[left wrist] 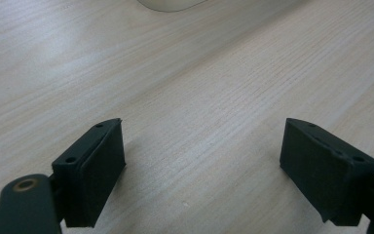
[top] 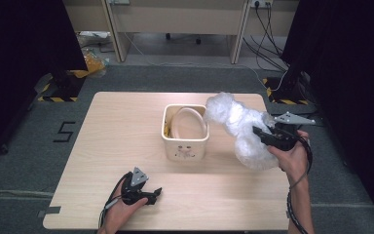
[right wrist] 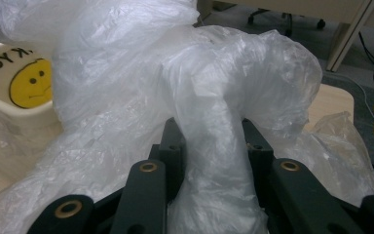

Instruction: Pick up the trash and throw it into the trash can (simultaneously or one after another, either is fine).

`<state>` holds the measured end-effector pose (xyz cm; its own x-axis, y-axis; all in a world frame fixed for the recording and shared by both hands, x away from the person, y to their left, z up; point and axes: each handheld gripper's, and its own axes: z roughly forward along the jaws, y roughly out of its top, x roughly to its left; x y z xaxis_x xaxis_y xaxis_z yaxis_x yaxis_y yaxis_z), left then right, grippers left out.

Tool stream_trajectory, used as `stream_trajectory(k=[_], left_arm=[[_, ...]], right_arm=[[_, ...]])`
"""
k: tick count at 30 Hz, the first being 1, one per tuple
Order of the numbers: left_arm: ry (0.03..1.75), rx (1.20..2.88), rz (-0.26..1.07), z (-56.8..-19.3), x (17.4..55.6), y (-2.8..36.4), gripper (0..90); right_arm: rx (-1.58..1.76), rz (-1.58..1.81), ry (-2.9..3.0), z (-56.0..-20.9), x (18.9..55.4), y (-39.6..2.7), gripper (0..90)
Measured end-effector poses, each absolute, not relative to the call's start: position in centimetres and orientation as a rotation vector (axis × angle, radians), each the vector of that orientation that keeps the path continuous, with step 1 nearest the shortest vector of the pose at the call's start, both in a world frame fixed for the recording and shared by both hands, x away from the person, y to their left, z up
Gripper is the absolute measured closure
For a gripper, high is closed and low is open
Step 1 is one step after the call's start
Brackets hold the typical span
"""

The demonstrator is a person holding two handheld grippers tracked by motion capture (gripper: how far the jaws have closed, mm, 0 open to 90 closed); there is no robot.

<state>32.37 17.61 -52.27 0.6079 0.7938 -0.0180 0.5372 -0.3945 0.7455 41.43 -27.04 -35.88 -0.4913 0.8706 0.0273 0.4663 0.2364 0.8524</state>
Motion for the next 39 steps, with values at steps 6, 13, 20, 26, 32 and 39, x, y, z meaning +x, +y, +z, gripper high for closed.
stream_trajectory(k=[6,13,20,26,32,39], left_arm=[[1.053,2.086,0.435,-52.2,32.4,17.7,16.3],[1.067,2.043,0.407,-51.8,32.5,18.4,18.2],[1.073,1.980,0.418,-49.8,32.7,19.7,18.4],[1.060,1.933,0.461,-47.3,33.2,20.7,18.7],[1.041,1.884,0.550,-43.4,34.4,21.5,18.9],[1.018,1.818,0.643,-38.9,35.8,22.2,19.2]], right_arm=[[1.154,1.212,2.079,-34.0,42.0,-24.7,69.9],[1.061,1.307,2.116,-31.8,43.0,-20.8,70.0],[1.001,1.389,2.174,-31.1,44.4,-17.0,70.0],[0.964,1.429,2.257,-31.8,46.1,-13.6,70.0],[0.957,1.485,2.356,-33.0,48.1,-11.4,70.0],[0.943,1.540,2.476,-34.3,50.0,-9.4,70.0]])
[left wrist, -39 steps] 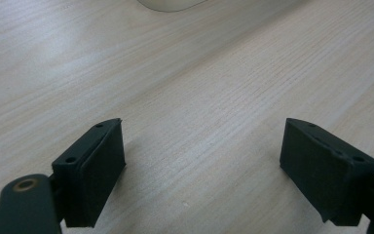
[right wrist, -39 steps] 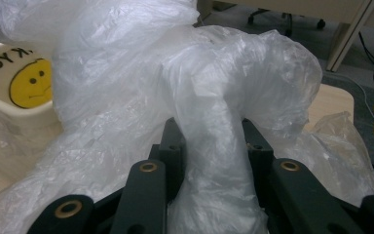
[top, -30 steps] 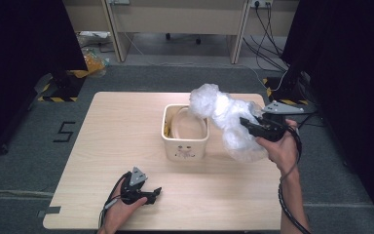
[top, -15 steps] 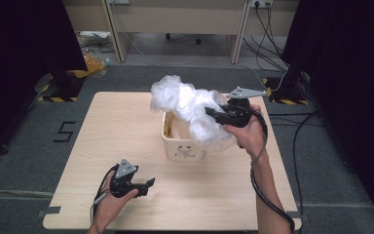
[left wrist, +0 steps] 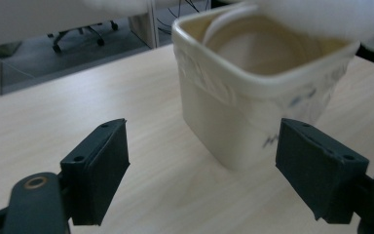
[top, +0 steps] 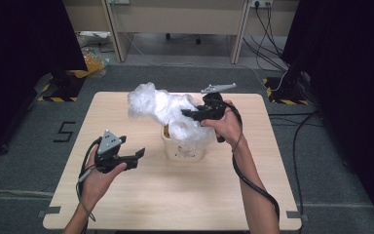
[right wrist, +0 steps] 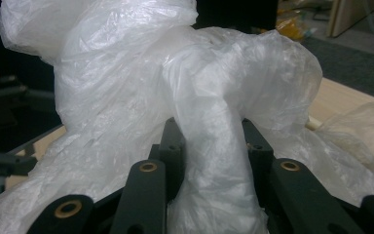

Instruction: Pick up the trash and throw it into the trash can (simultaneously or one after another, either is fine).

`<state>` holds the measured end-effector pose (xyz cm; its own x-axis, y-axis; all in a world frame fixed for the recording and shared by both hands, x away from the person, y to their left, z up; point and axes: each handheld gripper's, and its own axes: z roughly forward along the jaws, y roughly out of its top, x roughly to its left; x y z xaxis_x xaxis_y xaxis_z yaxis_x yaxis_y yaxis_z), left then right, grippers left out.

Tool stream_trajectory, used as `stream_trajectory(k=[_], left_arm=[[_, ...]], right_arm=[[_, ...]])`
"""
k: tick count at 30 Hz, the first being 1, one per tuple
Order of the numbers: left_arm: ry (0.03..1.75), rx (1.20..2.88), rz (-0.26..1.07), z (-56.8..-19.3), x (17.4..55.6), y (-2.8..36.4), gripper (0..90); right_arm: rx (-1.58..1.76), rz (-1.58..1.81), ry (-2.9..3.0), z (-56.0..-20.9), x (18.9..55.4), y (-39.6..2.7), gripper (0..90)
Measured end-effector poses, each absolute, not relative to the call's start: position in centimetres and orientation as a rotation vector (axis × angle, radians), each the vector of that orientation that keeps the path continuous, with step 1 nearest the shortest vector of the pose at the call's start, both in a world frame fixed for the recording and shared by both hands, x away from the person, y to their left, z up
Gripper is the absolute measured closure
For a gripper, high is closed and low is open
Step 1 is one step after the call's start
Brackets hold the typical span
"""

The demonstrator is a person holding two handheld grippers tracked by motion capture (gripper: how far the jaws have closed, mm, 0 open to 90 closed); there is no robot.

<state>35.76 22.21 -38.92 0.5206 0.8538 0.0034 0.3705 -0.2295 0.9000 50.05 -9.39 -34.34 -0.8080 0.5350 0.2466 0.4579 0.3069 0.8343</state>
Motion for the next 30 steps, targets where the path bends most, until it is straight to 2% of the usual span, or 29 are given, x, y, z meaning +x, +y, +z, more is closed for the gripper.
stream_trajectory(k=[6,15,17,19,24,26,30], left_arm=[[1.001,1.790,0.646,-36.8,36.8,21.7,19.1],[0.977,1.764,0.610,-35.4,39.7,18.5,19.1],[0.969,1.769,0.617,-35.2,40.4,17.6,22.3],[0.955,1.789,0.618,-35.0,41.0,16.6,26.1],[0.938,1.875,0.700,-35.3,42.0,14.7,39.3],[0.932,1.916,0.724,-35.5,42.3,14.1,43.4],[0.926,1.947,0.720,-36.0,42.7,13.3,45.6]], right_arm=[[0.919,1.535,2.564,-35.7,50.7,-8.0,70.0],[0.926,1.489,2.624,-36.8,51.2,-8.0,69.3],[0.932,1.477,2.638,-37.1,51.2,-8.0,67.7],[0.943,1.480,2.635,-37.3,51.3,-8.0,63.4],[0.968,1.497,2.599,-37.0,51.3,-8.5,41.5],[0.968,1.495,2.568,-36.5,51.1,-9.0,37.2],[0.972,1.517,2.497,-35.1,50.4,-10.1,33.2]])
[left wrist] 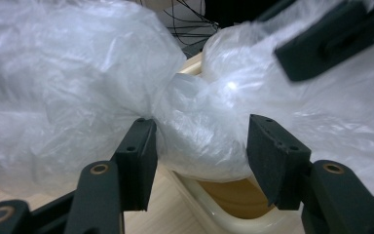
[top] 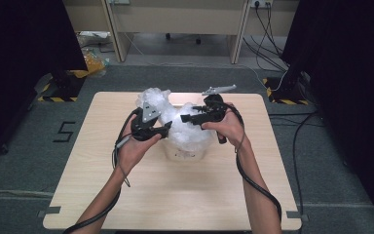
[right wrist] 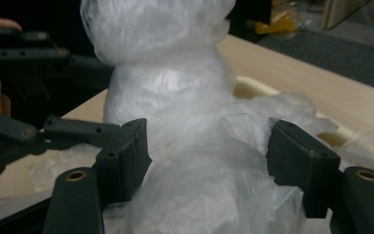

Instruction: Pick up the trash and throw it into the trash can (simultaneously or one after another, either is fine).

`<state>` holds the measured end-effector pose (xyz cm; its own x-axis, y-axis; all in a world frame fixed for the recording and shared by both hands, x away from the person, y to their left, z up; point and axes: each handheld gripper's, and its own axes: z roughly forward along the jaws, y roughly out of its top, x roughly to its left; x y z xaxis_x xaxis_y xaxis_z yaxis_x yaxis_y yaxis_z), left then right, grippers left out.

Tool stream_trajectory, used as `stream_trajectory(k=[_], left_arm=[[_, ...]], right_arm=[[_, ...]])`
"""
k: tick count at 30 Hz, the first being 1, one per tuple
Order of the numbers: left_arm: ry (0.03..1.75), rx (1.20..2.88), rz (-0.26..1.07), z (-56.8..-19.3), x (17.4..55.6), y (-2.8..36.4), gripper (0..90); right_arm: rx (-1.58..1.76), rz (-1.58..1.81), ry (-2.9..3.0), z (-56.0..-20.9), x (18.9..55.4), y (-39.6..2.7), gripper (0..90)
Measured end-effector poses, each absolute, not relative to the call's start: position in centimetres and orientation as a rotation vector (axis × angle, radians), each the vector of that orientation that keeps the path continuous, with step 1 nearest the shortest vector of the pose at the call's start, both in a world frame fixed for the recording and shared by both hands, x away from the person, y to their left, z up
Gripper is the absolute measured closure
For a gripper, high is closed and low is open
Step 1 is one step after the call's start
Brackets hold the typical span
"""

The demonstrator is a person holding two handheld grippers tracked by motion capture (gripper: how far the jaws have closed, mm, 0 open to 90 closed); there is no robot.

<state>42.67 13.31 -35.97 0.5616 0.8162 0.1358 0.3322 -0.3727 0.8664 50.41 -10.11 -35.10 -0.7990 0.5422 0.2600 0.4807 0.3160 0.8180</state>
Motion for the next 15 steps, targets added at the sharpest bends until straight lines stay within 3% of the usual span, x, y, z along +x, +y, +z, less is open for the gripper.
stream_trajectory(k=[8,15], left_arm=[[0.924,1.993,0.737,-36.5,43.0,12.5,46.0],[0.931,2.004,0.717,-36.9,43.2,12.3,45.6]], right_arm=[[0.986,1.459,2.355,-32.1,47.1,-14.0,32.8],[1.092,1.332,2.333,-33.3,45.3,-17.9,31.1]])
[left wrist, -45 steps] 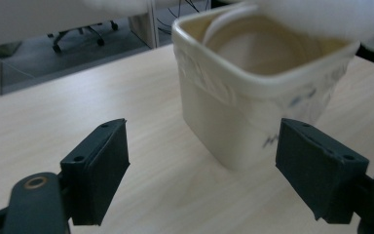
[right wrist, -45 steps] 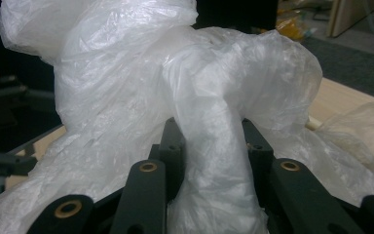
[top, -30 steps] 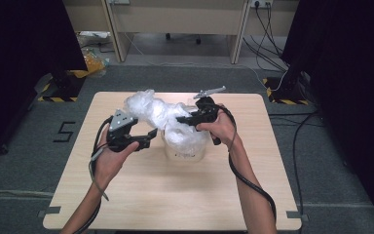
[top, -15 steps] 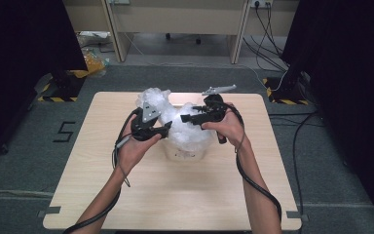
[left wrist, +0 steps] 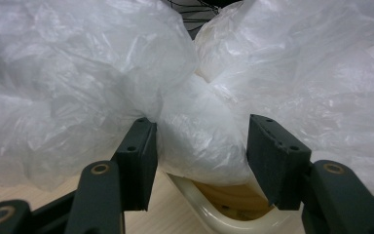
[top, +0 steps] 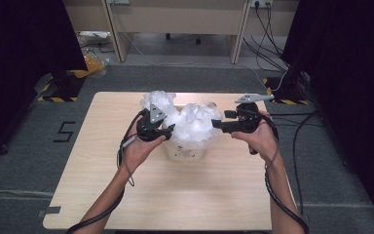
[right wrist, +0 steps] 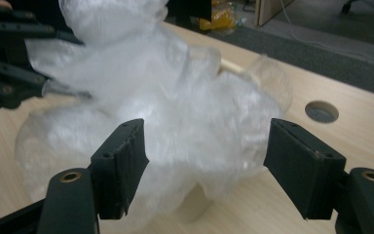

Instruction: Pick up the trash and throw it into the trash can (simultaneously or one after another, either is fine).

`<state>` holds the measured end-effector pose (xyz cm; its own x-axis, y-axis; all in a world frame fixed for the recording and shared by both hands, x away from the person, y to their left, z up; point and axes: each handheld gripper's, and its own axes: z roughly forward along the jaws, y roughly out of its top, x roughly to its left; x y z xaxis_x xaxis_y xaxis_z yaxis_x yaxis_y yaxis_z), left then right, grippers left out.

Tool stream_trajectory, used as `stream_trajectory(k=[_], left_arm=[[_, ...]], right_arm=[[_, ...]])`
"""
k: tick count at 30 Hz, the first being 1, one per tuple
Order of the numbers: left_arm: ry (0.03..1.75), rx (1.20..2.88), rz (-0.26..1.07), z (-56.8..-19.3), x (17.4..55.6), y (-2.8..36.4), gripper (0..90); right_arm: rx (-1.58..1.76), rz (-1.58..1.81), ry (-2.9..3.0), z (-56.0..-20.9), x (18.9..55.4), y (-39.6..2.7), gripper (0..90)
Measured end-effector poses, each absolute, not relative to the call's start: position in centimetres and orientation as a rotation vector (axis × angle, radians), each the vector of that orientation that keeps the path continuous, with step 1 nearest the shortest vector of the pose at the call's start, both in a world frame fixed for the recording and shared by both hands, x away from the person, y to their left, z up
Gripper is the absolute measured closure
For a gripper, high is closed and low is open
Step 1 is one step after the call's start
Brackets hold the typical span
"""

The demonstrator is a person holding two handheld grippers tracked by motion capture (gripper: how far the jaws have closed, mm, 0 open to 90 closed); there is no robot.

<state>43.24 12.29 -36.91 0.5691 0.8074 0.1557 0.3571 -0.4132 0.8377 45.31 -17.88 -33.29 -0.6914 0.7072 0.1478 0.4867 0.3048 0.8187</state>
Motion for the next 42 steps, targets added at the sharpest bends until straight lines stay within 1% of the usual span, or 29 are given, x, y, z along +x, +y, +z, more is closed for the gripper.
stream_trajectory(k=[2,3,7,9,17,24,27,33,38,42], left_arm=[[0.935,1.999,0.706,-37.1,43.3,12.2,45.2],[0.938,1.993,0.692,-37.2,43.3,12.1,45.0],[0.940,2.000,0.662,-37.4,43.3,11.9,43.3],[0.942,1.998,0.661,-37.4,43.4,11.8,43.4],[0.939,2.004,0.616,-37.6,43.3,11.7,43.6],[0.935,1.958,0.547,-37.3,42.9,13.1,41.9],[0.930,1.931,0.530,-36.8,42.3,14.0,39.7],[0.930,1.898,0.543,-36.5,40.3,16.5,37.3],[0.962,1.882,0.519,-37.9,38.9,18.6,36.3],[0.986,1.897,0.520,-40.0,37.7,19.7,36.1]], right_arm=[[1.110,1.318,2.355,-34.1,44.9,-18.0,31.8],[1.106,1.310,2.364,-34.5,44.9,-17.9,35.0],[1.077,1.308,2.404,-35.5,44.9,-16.8,56.9],[1.052,1.326,2.413,-35.5,45.0,-16.0,62.4],[0.977,1.290,2.460,-35.0,46.8,-11.3,66.1],[0.940,1.155,2.556,-35.6,48.8,-8.1,66.4],[0.942,1.089,2.593,-36.2,49.4,-7.4,66.9],[0.939,0.965,2.667,-37.6,49.9,-6.5,68.3],[0.958,0.915,2.712,-38.5,50.3,-6.3,68.8],[0.968,0.918,2.715,-38.6,50.4,-6.3,67.6]])
